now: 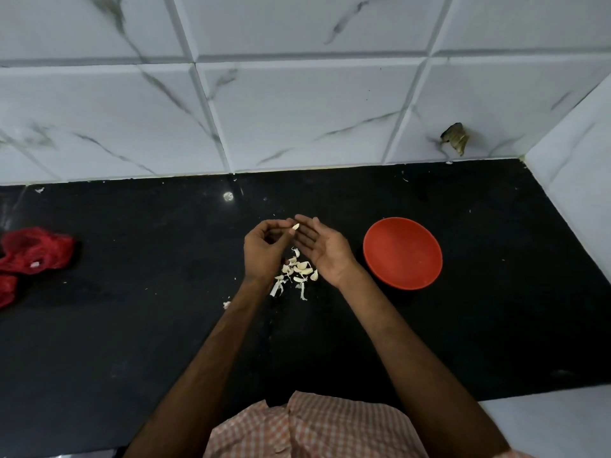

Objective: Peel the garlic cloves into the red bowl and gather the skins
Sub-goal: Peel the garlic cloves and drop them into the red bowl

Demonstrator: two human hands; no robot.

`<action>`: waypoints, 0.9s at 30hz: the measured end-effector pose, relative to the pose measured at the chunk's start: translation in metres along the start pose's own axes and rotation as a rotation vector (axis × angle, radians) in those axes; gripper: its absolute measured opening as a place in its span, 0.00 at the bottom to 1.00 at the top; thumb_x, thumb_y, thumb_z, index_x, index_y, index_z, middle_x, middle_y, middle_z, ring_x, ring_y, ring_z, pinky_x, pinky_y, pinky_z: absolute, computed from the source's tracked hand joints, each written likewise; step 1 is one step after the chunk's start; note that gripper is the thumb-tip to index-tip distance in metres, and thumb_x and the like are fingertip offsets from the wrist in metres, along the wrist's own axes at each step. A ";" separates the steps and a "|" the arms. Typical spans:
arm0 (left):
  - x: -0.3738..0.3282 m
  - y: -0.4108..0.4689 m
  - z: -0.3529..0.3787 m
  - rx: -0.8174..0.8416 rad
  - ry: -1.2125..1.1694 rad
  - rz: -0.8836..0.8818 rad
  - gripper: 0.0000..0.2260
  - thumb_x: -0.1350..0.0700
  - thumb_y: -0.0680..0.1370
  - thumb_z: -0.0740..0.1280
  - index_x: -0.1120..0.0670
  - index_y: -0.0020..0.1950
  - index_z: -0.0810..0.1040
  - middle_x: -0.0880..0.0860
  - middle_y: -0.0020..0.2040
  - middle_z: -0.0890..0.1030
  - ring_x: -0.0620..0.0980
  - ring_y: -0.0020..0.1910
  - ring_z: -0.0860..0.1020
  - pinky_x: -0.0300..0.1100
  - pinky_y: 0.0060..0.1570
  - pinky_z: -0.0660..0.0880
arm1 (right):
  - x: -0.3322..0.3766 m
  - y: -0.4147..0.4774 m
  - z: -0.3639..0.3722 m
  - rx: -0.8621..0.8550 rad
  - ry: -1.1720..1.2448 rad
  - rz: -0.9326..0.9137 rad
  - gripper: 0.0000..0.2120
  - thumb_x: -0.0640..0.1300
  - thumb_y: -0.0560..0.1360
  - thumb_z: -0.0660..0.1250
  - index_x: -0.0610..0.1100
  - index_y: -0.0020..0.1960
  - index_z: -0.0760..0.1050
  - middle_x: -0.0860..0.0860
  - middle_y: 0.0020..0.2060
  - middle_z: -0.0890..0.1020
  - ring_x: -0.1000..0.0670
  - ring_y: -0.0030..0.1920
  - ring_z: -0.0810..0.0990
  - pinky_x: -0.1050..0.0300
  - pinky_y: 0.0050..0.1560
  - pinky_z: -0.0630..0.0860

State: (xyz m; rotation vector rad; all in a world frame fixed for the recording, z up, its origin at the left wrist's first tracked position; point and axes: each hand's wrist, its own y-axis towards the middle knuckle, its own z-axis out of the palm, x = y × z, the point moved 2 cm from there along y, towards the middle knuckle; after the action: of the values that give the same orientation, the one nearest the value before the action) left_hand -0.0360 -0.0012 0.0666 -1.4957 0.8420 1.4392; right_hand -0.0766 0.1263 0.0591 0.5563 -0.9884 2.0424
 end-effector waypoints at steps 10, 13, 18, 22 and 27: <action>0.012 0.007 0.072 0.139 0.149 -0.102 0.07 0.63 0.81 0.65 0.58 0.58 0.79 0.53 0.50 0.86 0.45 0.38 0.81 0.41 0.29 0.78 | 0.042 -0.029 -0.061 -0.237 0.306 -0.067 0.20 0.48 0.86 0.53 0.35 0.64 0.74 0.40 0.63 0.80 0.44 0.63 0.79 0.52 0.67 0.73; 0.022 0.002 0.091 0.168 0.033 -0.259 0.10 0.63 0.84 0.59 0.60 0.60 0.78 0.54 0.52 0.85 0.46 0.39 0.80 0.39 0.28 0.77 | 0.059 -0.036 -0.098 -0.331 0.304 -0.083 0.25 0.53 0.86 0.51 0.34 0.70 0.71 0.39 0.69 0.75 0.43 0.71 0.73 0.50 0.73 0.66; 0.038 -0.013 0.112 0.228 0.013 -0.363 0.11 0.65 0.83 0.58 0.58 0.57 0.78 0.53 0.51 0.84 0.46 0.39 0.79 0.39 0.30 0.76 | 0.069 -0.039 -0.138 -0.475 0.143 -0.031 0.31 0.58 0.85 0.48 0.35 0.72 0.70 0.40 0.75 0.68 0.42 0.77 0.63 0.48 0.78 0.57; 0.041 -0.013 0.097 0.094 0.089 -0.303 0.14 0.69 0.79 0.55 0.57 0.41 0.77 0.52 0.37 0.77 0.47 0.32 0.72 0.39 0.26 0.69 | 0.067 -0.042 -0.142 -0.572 -0.259 0.035 0.27 0.59 0.85 0.51 0.42 0.73 0.72 0.44 0.75 0.67 0.42 0.76 0.63 0.49 0.75 0.60; 0.050 -0.006 0.027 -0.180 0.279 -0.191 0.14 0.59 0.78 0.61 0.54 0.33 0.78 0.52 0.33 0.78 0.48 0.32 0.72 0.44 0.34 0.67 | 0.037 -0.041 -0.107 -0.360 -0.930 -0.371 0.16 0.42 0.82 0.63 0.42 0.68 0.76 0.46 0.66 0.79 0.46 0.69 0.75 0.55 0.70 0.67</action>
State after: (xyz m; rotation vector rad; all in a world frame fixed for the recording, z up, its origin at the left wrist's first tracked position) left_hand -0.0362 0.0305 0.0193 -1.8906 0.7243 1.2079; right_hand -0.0712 0.2449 0.0380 1.4203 -1.5798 1.1949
